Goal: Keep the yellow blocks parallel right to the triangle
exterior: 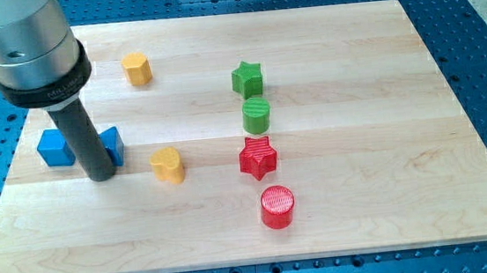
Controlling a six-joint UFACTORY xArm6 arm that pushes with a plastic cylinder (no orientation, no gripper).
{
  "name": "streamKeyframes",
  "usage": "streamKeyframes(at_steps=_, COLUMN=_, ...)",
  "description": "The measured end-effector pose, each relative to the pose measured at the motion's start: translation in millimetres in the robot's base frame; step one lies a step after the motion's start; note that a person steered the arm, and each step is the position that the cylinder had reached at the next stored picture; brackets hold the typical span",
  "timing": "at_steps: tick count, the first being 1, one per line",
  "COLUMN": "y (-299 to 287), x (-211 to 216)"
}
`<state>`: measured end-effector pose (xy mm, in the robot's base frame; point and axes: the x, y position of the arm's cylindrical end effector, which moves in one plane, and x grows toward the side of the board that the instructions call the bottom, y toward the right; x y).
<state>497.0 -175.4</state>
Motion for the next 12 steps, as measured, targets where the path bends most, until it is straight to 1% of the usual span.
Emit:
streamKeyframes(at_steps=2, y=5, x=-6)
streamKeyframes(at_steps=3, y=13, x=47)
streamKeyframes(at_steps=4, y=58, x=62)
streamKeyframes(at_steps=5, y=106, x=41)
streamKeyframes(at_steps=6, y=109, x=1)
streamKeyframes(at_steps=7, y=108, x=20)
streamKeyframes(at_steps=8, y=95, x=64)
streamKeyframes(at_steps=10, y=61, x=4)
streamKeyframes(at_steps=12, y=53, x=-4)
